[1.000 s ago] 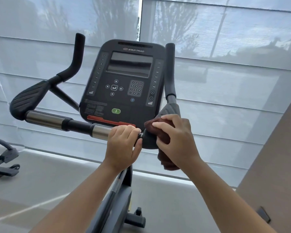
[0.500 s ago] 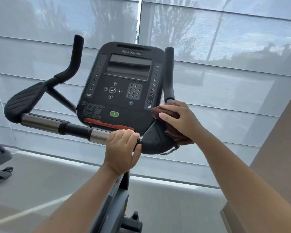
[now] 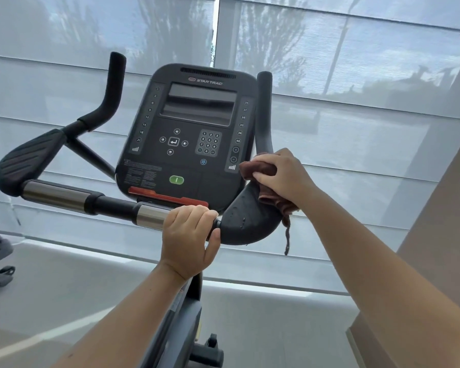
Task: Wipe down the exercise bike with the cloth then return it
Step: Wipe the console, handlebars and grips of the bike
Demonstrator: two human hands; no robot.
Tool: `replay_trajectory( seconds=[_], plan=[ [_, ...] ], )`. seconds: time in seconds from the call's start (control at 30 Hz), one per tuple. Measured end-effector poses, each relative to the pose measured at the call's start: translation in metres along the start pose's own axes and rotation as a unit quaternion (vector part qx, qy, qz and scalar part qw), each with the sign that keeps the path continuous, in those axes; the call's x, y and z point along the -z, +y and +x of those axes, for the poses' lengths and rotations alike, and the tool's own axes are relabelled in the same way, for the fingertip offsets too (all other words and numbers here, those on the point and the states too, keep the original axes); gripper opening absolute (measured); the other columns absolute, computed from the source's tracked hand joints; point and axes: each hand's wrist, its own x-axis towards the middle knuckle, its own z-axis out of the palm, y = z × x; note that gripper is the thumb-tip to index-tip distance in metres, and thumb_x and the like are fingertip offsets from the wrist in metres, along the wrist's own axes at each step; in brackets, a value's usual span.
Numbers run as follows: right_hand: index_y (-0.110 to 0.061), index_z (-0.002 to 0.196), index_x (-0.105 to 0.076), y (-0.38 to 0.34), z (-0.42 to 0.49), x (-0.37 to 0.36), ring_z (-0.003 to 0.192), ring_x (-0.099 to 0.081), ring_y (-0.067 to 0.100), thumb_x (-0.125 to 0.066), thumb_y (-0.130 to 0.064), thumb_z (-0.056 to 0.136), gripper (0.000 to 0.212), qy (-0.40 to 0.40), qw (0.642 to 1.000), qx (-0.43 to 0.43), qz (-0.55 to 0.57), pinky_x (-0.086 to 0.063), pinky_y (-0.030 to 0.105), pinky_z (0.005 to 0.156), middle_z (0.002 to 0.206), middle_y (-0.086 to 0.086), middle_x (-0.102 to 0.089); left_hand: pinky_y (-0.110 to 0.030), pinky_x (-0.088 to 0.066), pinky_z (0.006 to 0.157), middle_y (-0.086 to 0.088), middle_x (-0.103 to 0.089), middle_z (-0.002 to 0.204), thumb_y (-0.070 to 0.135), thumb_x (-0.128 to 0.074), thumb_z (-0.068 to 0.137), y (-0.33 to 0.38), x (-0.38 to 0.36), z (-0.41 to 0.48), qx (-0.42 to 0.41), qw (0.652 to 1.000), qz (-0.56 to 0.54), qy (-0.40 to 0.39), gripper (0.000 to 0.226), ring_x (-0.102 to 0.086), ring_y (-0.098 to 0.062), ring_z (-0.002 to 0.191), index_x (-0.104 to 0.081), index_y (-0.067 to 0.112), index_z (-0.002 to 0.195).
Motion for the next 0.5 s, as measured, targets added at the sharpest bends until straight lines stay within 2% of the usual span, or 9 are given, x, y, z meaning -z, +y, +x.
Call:
replay_trajectory(
  seconds=[0.07,0.17,0.37,0.5],
  plan=[
    [-0.038,0.112,-0.061,-0.005,-0.009,-0.002,0.106,-0.049,0.029,-0.062,-0.029,0.081,0.032,-0.004,1.0,0.012,-0.027,-0.038,0.034,0.096,0.109,0.008,-0.047,-0.032,-0.04,0.075,-0.007,-0.067,0.076,0.031,-0.032,0.089,0.0,0.001,0.001,0.001,1.0,0.003,-0.003,0.039,-0.059,-0.023,0.073,-0.063,0.009,0.08],
    [-0.04,0.112,-0.06,-0.015,-0.029,-0.003,0.102,-0.053,0.026,-0.059,-0.024,0.08,0.036,0.01,0.999,0.022,-0.026,-0.042,0.033,0.091,0.108,0.006,-0.048,-0.032,-0.04,0.075,-0.007,-0.067,0.076,0.031,-0.032,0.089,0.001,0.003,0.002,-0.001,1.0,0.006,-0.01,0.041,-0.06,-0.024,0.073,-0.064,0.008,0.079],
    [-0.041,0.11,-0.062,-0.026,-0.081,-0.004,0.098,-0.053,0.012,-0.06,-0.018,0.079,0.039,0.01,0.998,0.042,0.042,-0.038,0.017,0.083,0.11,-0.003,-0.051,-0.033,-0.039,0.072,-0.008,-0.066,0.075,0.031,-0.03,0.089,0.002,0.005,0.003,0.001,1.0,-0.002,-0.008,0.043,-0.059,-0.025,0.07,-0.064,0.007,0.078],
    [-0.034,0.112,-0.063,-0.034,-0.111,-0.01,0.098,-0.053,0.009,-0.066,-0.014,0.077,0.041,0.002,0.994,0.073,0.08,-0.042,0.015,0.087,0.112,-0.002,-0.051,-0.034,-0.039,0.071,-0.007,-0.065,0.076,0.028,-0.034,0.086,0.002,0.005,0.004,-0.003,1.0,0.002,-0.019,0.037,-0.058,-0.026,0.071,-0.064,0.007,0.079]
  ],
)
